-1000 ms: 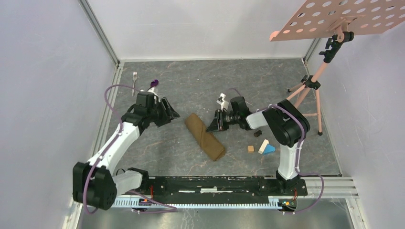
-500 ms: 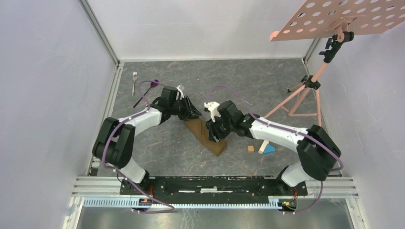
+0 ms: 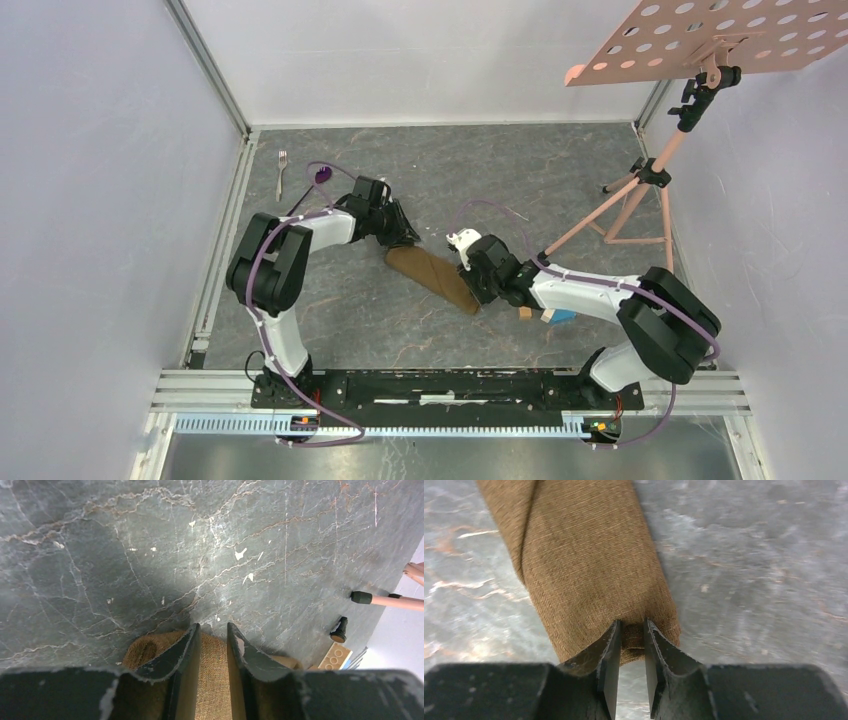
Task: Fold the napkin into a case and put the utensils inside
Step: Turn over the smaller rectangle-folded napkin at the center of the board, then rotate the smaller rectangle-folded napkin at the center of the board.
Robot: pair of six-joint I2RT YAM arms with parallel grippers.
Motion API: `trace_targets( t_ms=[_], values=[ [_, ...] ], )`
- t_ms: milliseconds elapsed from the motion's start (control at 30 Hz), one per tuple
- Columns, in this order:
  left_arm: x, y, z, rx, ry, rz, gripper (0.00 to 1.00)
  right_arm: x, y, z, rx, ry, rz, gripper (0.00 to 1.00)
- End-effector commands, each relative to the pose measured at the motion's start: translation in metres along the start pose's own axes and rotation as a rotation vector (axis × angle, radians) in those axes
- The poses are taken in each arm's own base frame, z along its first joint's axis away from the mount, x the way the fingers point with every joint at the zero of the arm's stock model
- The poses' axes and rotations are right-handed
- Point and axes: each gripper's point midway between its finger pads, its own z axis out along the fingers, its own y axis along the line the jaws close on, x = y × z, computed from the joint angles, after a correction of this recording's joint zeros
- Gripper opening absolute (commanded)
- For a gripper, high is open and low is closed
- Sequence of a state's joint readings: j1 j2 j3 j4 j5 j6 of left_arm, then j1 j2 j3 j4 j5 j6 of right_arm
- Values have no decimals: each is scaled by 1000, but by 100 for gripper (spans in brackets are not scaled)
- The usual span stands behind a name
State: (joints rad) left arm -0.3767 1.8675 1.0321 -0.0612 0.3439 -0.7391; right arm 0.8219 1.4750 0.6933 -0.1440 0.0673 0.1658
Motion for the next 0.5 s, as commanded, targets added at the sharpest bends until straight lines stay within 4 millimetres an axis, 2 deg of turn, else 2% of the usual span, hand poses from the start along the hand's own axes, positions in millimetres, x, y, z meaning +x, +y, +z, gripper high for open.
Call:
trace_targets(
  t_ms=[0, 133, 200, 267, 367, 467],
  values=[
    [-12, -2, -14, -32, -22, 111, 35, -12, -43, -7, 226, 8, -64, 30],
    [-13, -33, -55, 45, -48, 137, 45, -41, -44, -28, 273, -27, -96, 42],
    [-18, -41, -72, 52, -83, 158, 53, -54, -30, -37, 227, -50, -101, 50],
    [-26, -45, -78, 56, -105, 164, 60, -60, 3, -38, 61, -71, -66, 54],
    [-33, -47, -64, 61, -70, 172, 63, -58, 55, -40, -218, -101, 21, 55],
    [-33, -47, -35, 83, 2, 173, 63, -49, 84, -37, -376, -118, 122, 55]
  ],
)
